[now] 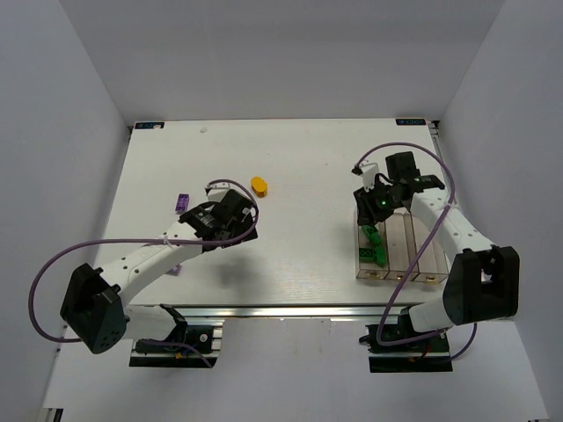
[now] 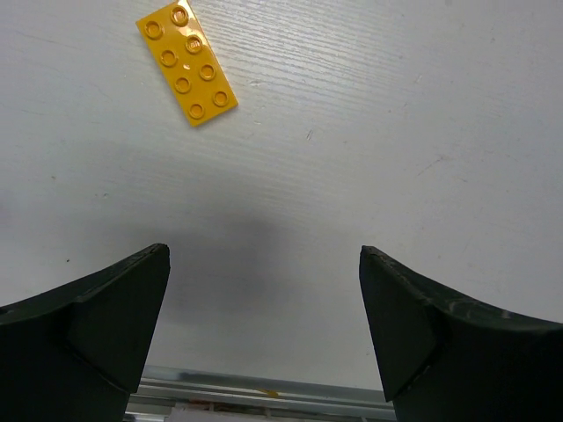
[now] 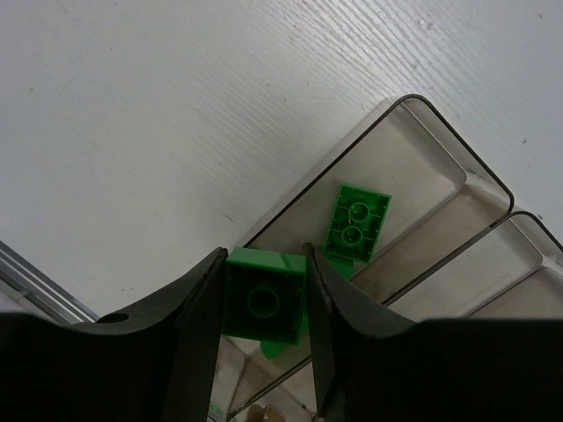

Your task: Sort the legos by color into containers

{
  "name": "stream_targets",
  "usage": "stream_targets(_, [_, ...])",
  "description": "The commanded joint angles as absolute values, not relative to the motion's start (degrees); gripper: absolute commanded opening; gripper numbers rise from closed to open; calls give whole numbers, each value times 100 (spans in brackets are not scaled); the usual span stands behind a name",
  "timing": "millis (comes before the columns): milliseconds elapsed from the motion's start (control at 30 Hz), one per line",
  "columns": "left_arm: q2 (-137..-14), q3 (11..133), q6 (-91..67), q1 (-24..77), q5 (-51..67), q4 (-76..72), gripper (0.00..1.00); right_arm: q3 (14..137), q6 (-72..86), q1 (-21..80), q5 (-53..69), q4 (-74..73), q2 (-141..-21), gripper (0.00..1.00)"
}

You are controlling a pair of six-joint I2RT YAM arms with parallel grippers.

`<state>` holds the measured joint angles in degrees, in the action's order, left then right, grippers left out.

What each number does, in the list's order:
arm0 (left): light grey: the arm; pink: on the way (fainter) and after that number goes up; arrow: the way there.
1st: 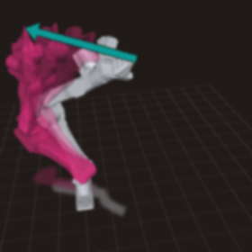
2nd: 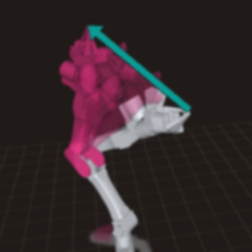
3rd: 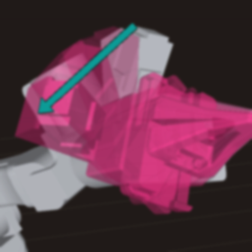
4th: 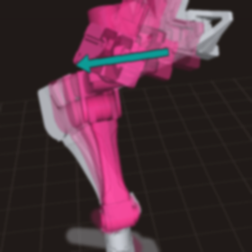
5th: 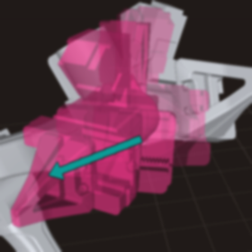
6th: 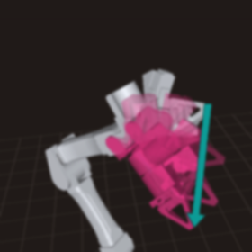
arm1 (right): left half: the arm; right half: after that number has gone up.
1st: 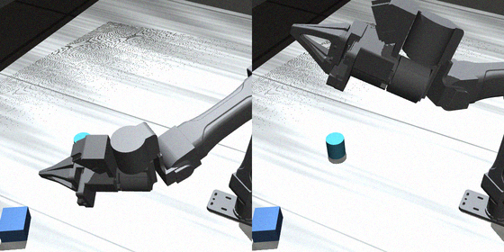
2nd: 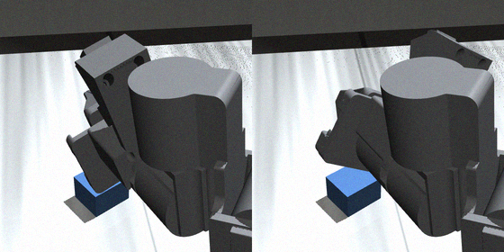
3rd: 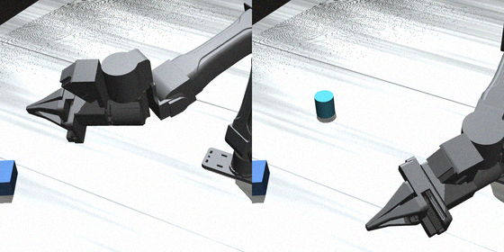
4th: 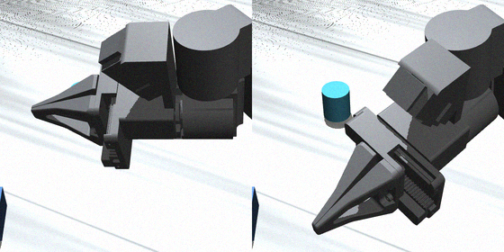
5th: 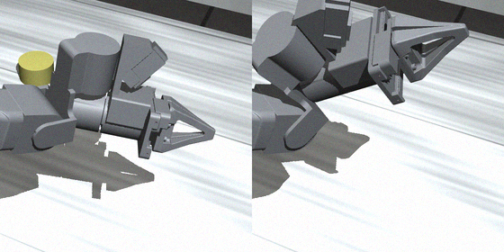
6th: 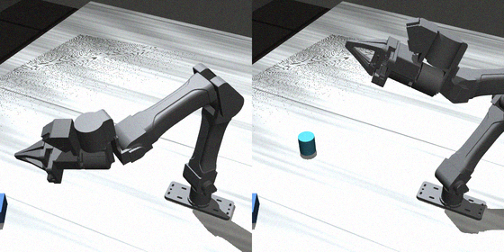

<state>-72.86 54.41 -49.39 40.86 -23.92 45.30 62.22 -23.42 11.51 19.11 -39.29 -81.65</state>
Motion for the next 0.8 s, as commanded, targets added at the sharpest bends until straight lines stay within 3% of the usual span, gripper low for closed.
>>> stream_targets(0, [-7365, 5651, -4834, 3938, -2268, 4500, 98, 6161, -2435, 1055, 1820, -3815, -8244, 16])
stream_targets(67, [-7365, 5634, -4843, 3877, -2233, 4474, 98, 6083, -2443, 1037, 1828, -3806, -8253, 18])
stream_targets(167, [-7374, 5608, -4843, 3745, -2110, 4421, 98, 5942, -2548, 993, 1846, -3753, -8174, 29])
stream_targets(300, [-7514, 5625, -4843, 3621, -1934, 4421, 98, 5827, -2672, 984, 1863, -3691, -8147, 62])
stream_targets(400, [-7593, 5616, -4843, 3499, -1820, 4403, 98, 5818, -2689, 958, 1872, -3683, -8148, 72])
stream_targets(567, [-7655, 5634, -4799, 3314, -1618, 4377, 97, 5967, -2733, 932, 1933, -3630, -8016, 77])
stream_targets(767, [-7708, 5651, -4790, 3129, -1345, 4263, 94, 6100, -3083, 905, 3186, -3437, -7393, 69])
